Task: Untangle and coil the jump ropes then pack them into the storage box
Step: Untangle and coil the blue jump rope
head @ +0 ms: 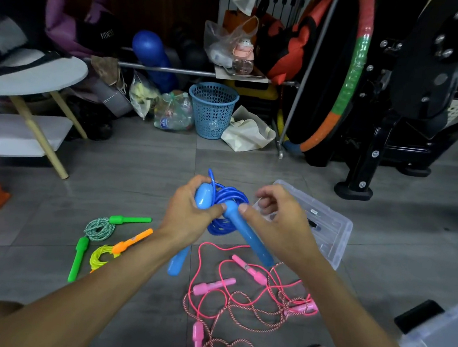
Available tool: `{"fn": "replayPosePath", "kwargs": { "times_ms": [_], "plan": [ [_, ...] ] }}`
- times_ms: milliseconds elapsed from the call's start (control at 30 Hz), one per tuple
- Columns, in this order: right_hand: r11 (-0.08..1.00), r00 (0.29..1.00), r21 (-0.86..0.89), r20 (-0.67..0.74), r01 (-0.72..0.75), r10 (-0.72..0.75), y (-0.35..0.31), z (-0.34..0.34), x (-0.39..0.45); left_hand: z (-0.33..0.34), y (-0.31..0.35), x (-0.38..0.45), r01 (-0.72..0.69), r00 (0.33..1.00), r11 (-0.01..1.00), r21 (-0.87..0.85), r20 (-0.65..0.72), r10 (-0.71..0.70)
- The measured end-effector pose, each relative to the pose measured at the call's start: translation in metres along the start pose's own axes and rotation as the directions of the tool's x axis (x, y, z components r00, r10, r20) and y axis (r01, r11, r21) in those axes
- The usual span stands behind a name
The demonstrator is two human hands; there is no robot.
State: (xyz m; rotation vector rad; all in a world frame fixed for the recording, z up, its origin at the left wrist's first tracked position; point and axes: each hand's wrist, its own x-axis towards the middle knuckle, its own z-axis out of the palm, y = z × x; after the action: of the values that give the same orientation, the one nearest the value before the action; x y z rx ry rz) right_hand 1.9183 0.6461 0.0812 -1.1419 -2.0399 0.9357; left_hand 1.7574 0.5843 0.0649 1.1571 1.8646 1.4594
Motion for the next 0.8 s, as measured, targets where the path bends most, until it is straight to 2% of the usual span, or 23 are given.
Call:
{"fn": "replayPosePath", "kwargs": {
  "times_ms": [100,167,300,433,533,667,733,800],
  "plan": [
    [0.960,0.974,-0.247,0.211,0.134,-0.081,0.002,0.008,-0.006,-0.001,-0.002,0.004,0.016,0.999,1.000,0.010,-0.046,-0.016],
    [0.888,0.953,-0.399,0.280,0.228,-0.119,0.009,0.016,-0.005,0.002,-0.001,0.003,0.041,0.999,0.999,0.020,-0.033,-0.040],
    [0.837,0.932,-0.471,0.344,0.277,-0.115,0.013,0.015,0.000,-0.003,-0.002,0.004,0.074,0.997,0.990,0.118,0.024,-0.077],
    [0.844,0.902,-0.441,0.417,0.305,-0.108,0.010,0.001,0.004,-0.015,0.001,0.009,0.044,0.996,0.986,0.162,0.070,-0.056],
    [0.835,0.908,-0.440,0.390,0.329,-0.152,0.006,-0.005,0.001,-0.022,0.002,0.012,0.095,0.989,0.986,0.134,0.099,-0.108],
    [0.840,0.950,-0.462,0.250,0.285,-0.185,0.005,-0.011,-0.003,-0.022,0.006,0.009,0.259,0.938,0.966,0.021,0.234,-0.257],
    [0.827,0.955,-0.483,0.211,0.288,-0.209,0.008,-0.014,-0.004,-0.021,0.001,0.008,0.290,0.931,0.955,0.059,0.216,-0.295],
    [0.869,0.948,-0.414,0.271,0.271,-0.167,0.008,-0.014,-0.005,-0.021,-0.003,0.009,0.226,0.952,0.960,0.165,0.172,-0.254]
  ]
}}
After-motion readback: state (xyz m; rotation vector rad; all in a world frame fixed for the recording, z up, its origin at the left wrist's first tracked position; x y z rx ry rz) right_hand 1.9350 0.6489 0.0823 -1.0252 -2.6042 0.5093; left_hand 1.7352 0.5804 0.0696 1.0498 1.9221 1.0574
